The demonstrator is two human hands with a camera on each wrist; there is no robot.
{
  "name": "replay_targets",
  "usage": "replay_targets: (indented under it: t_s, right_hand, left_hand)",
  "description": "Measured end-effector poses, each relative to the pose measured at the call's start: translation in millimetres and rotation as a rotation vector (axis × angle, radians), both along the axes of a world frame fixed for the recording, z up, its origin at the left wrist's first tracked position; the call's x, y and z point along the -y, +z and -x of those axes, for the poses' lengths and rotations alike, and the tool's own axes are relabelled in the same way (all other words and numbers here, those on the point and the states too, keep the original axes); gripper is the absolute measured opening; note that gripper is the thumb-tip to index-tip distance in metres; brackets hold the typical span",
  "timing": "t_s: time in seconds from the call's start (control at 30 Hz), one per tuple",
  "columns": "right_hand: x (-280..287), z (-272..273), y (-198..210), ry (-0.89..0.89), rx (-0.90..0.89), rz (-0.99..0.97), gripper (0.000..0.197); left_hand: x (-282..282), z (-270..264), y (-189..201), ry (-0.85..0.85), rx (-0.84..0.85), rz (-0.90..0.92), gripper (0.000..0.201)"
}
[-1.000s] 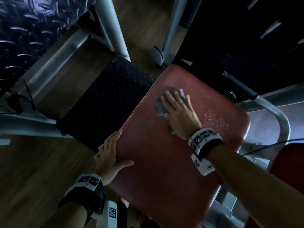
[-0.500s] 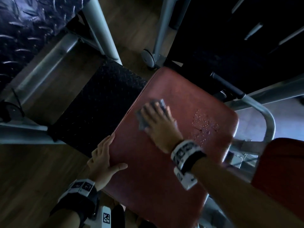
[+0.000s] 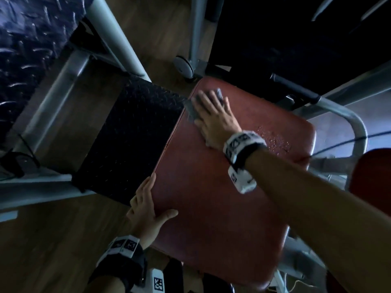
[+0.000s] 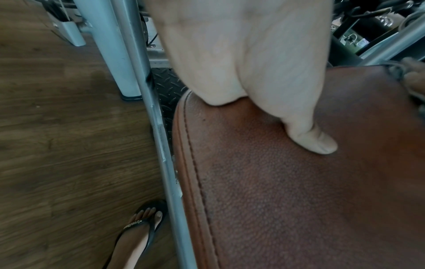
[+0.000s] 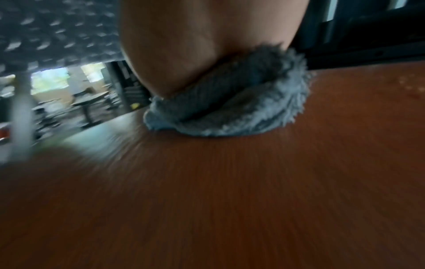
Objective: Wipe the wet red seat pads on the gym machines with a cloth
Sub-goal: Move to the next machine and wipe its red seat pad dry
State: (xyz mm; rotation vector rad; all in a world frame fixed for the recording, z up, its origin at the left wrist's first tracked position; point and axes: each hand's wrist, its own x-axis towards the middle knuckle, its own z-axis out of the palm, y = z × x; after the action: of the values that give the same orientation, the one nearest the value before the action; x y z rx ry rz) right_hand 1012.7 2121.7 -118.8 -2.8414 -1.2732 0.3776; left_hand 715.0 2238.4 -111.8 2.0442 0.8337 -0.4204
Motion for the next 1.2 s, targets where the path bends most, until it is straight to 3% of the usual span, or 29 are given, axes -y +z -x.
replay_targets:
  t_s: [0.1, 0.23, 0.37, 0.6, 0.7, 0.8, 1.07, 1.2]
  right_hand:
    - [-9, -14, -1, -0.188, -0.055, -0.088, 0.061]
    - [-2, 27, -3, -0.242, -0.022, -0.110, 0.061]
    - [39, 88, -5, -0.233, -0.014, -0.162, 0.060]
    - [103, 142, -7, -0.613, 0.067, -0.155, 0.056]
    - [117, 159, -8, -0.688, 0.116, -0.129, 0.054]
    - [125, 158, -9, -0.706, 0.149, -0.128, 0.052]
    - [118, 131, -8, -0.845, 0.184, -0.127, 0.053]
    - [123, 138, -7, -0.804, 0.195, -0.107, 0.052]
  left_hand:
    - [0, -1, 2, -0.008, 0.003, -0.008, 0.114]
    - [1, 0, 4, 0.000, 0.022, 0.002, 0.115]
    - [0, -2, 6, 0.014, -0.022, 0.009, 0.121]
    - [2, -5, 8, 0.014, -0.068, 0.004, 0.125]
    - [2, -5, 7, 0.016, -0.067, 0.005, 0.126]
    - [3, -6, 7, 0.018, -0.071, 0.011, 0.135]
    - [3, -4, 2, 0.005, -0.030, -0.004, 0.128]
    - [-1, -4, -2, 0.008, -0.011, -0.011, 0.130]
